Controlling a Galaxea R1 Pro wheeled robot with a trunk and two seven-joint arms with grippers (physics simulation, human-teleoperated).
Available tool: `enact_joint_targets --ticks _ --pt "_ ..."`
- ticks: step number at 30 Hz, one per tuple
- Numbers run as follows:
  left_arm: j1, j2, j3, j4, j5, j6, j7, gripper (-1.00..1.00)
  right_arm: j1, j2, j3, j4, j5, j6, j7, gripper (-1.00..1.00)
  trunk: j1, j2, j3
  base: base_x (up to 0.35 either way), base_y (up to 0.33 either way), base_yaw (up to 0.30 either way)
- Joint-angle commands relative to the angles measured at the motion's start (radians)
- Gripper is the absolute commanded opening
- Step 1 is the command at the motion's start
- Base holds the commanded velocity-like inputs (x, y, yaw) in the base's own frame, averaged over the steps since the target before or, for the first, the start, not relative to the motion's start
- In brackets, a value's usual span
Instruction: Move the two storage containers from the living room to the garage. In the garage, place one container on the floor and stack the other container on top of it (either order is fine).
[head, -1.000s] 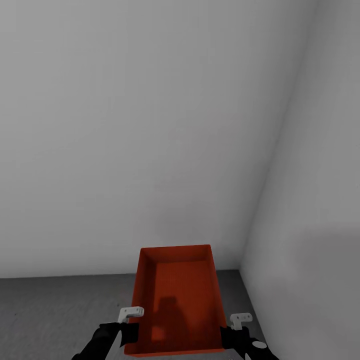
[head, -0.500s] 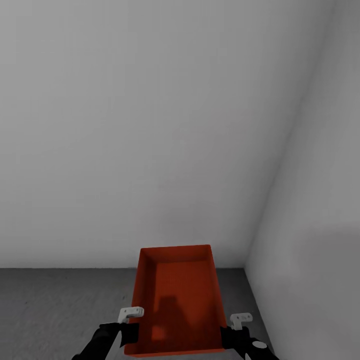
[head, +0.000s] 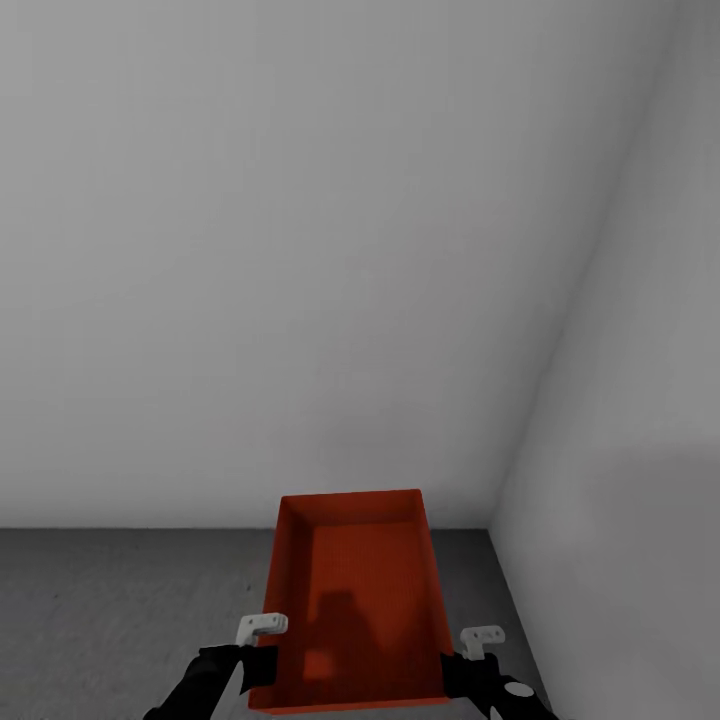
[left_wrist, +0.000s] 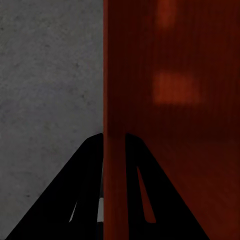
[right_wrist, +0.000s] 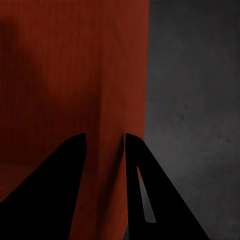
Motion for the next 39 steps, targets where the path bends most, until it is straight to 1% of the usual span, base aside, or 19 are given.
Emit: enact_joint_targets --ticks 1,39 --pt "-0.001 -0.039 0.007 -0.026 0.003 -0.072 -0.001 -1.0 0.0 0.026 0.027 0.005 -0.004 -0.004 0.002 -1.0 0.0 -0.002 -0.003 0.0 0.0 0.0" --pt "-0.001 -0.04 0.007 -0.026 0.002 -0.072 -0.001 -1.0 0.0 0.026 0.027 0.005 -0.004 -0.005 0.002 -1.0 0.0 -0.002 -0.064 0.0 0.0 0.0"
